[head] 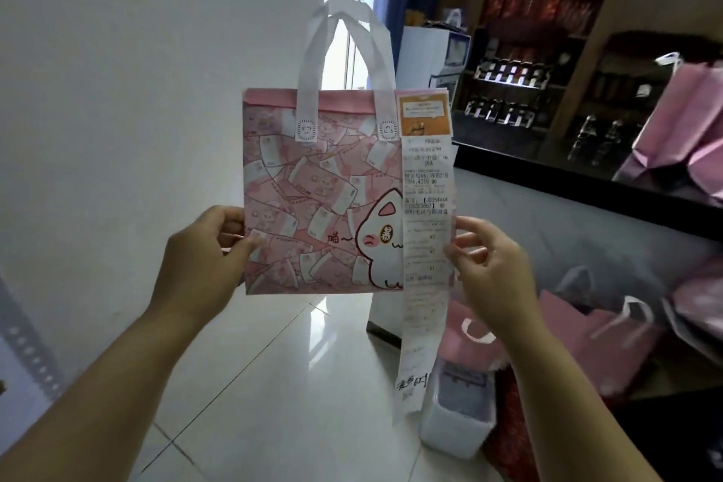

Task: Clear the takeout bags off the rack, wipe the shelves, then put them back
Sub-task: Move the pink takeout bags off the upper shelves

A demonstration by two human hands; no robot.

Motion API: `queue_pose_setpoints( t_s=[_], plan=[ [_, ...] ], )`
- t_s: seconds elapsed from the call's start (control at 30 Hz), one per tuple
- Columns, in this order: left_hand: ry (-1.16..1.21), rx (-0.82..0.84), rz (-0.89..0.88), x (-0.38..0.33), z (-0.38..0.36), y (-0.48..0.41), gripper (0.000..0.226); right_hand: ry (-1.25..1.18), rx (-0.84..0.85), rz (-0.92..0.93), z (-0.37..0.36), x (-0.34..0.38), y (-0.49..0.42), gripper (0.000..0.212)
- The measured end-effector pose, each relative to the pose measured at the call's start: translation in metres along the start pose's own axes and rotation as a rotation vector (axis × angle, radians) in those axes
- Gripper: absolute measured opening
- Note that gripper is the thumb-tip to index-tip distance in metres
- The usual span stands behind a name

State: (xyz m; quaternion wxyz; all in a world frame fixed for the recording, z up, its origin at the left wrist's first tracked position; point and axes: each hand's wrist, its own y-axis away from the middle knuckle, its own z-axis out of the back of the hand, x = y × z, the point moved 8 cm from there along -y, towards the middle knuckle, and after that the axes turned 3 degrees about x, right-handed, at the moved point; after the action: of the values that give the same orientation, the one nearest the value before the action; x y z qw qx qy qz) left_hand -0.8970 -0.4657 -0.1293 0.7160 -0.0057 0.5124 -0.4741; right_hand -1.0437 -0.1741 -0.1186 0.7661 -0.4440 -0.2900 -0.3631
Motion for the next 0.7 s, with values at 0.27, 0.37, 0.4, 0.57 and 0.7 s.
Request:
queue_pose_setpoints(
  t_s=[0.27,0.37,0.4,0.57,0.7],
  plan=[
    [0.002,0.063,-0.098,-0.015,-0.117,-0.119,0.02,0.074,-0.066,-0.023,0.03,-0.078,-0.114,0.025],
    [0.021,0.078,-0.143,-0.016,-0.162,-0.175,0.021,0.103,-0.1,-0.034,0.035,-0.104,-0.164,0.026],
    [0.028,0.089,-0.156,-0.016,-0.177,-0.194,0.022,0.115,-0.111,-0.034,0.036,-0.112,-0.181,0.026],
    [0.038,0.142,-0.216,-0.022,-0.253,-0.293,0.025,0.221,-0.198,-0.073,0.045,-0.154,-0.268,0.025],
    [0.037,0.162,-0.262,-0.033,-0.31,-0.361,0.028,0.29,-0.267,-0.111,0.058,-0.189,-0.329,0.024]
  ],
)
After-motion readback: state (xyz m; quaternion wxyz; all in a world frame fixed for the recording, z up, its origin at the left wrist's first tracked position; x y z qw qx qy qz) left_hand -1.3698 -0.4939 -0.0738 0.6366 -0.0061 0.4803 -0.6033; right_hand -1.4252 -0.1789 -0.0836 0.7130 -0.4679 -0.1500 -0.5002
